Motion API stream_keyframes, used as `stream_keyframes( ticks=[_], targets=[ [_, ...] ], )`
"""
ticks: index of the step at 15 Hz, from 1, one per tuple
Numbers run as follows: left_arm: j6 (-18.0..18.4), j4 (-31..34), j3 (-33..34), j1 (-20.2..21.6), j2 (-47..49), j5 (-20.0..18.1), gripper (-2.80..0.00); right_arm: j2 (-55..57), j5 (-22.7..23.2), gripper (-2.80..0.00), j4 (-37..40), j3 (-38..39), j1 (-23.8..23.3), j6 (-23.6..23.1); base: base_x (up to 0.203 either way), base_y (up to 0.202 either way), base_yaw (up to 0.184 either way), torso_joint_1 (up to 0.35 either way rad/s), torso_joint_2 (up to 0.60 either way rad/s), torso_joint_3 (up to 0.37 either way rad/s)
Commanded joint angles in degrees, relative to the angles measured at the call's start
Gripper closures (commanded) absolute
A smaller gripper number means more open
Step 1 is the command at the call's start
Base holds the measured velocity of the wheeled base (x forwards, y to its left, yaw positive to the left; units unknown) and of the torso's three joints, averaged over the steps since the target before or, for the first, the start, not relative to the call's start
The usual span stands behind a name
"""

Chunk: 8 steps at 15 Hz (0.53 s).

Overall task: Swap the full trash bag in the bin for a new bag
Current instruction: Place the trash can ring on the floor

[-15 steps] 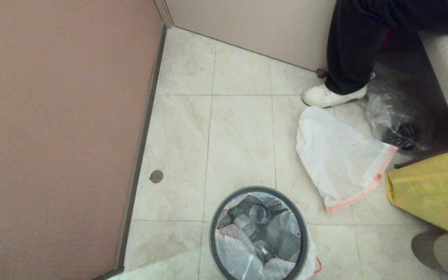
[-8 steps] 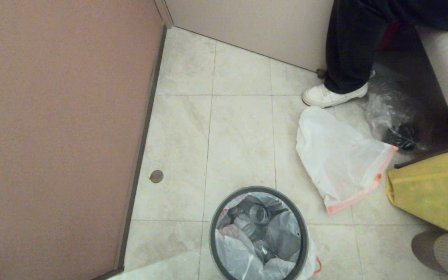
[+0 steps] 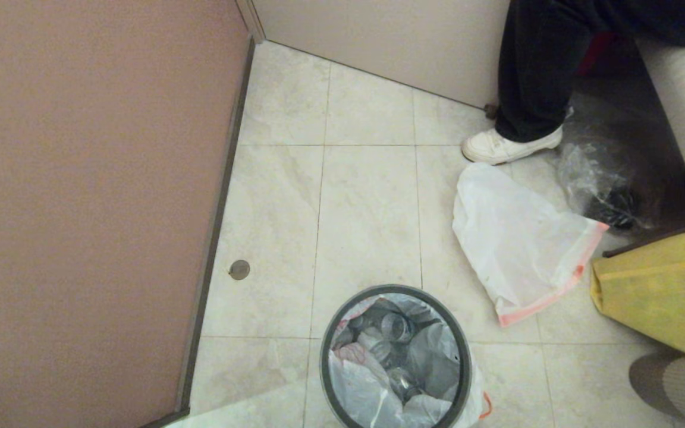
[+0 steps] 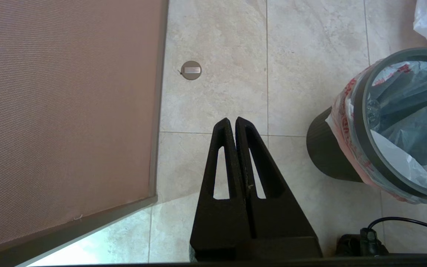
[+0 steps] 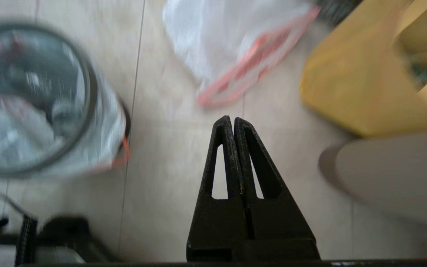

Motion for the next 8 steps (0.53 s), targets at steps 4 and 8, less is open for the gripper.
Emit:
stream_keyframes(
  ticks=[4, 8],
  targets=[
    [-0.05, -0.02, 0.0, 0.02, 0.07, 0.01, 0.0, 13.89, -0.4, 0.0, 7.23, -18.4, -0.17, -0.06, 0.0, 0.0, 0.0, 0.0, 0.0, 0.0],
    [-0.05, 0.02, 0.0, 0.02, 0.07, 0.01, 0.0, 30.95, -0.36, 0.0, 8.9, -27.85, -0.53, -0.34, 0.0, 0.0, 0.0, 0.0, 0.0, 0.0]
  ],
)
